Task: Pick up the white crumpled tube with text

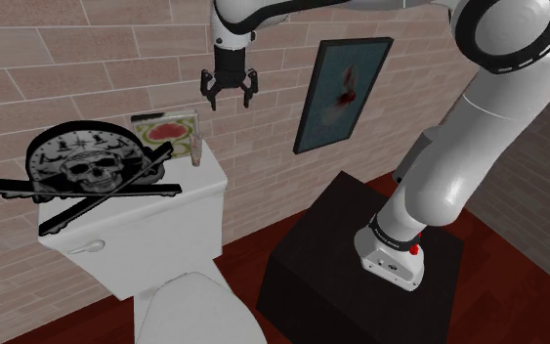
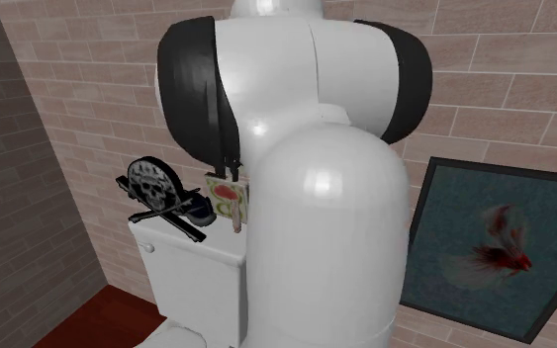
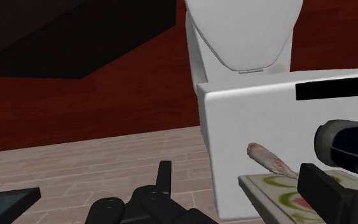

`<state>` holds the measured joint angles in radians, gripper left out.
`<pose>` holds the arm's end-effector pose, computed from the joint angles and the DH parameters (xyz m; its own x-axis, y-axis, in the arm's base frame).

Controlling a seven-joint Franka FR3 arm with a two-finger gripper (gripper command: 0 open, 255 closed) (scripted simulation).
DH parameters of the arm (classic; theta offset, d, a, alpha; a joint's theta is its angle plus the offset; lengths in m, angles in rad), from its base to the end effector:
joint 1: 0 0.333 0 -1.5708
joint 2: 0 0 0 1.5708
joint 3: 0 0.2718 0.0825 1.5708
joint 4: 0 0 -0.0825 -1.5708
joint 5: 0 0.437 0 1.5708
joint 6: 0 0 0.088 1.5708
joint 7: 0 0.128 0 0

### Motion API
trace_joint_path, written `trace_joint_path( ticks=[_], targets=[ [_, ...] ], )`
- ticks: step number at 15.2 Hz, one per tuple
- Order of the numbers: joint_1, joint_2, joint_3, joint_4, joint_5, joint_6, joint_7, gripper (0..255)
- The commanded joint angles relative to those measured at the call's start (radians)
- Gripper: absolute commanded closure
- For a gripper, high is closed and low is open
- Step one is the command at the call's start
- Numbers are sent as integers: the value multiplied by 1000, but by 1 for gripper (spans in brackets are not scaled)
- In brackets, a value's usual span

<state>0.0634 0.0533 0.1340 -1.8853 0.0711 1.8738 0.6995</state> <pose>0.6007 0.1266 0.3870 0.8613 -0.4986 -0.0971 -0.5022 -0.8647 -0.0142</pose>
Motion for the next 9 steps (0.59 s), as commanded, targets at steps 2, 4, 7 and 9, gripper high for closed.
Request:
trace_joint_path(
  ticks=[2,4,7,9],
  targets=[
    [12,124,8,103,13,-3,64,0],
    [21,209,11,182,22,-11,102,0],
    [34,340,12,314,35,-32,156,0],
    [43,432,11,414,44,-52,191,0]
  ],
)
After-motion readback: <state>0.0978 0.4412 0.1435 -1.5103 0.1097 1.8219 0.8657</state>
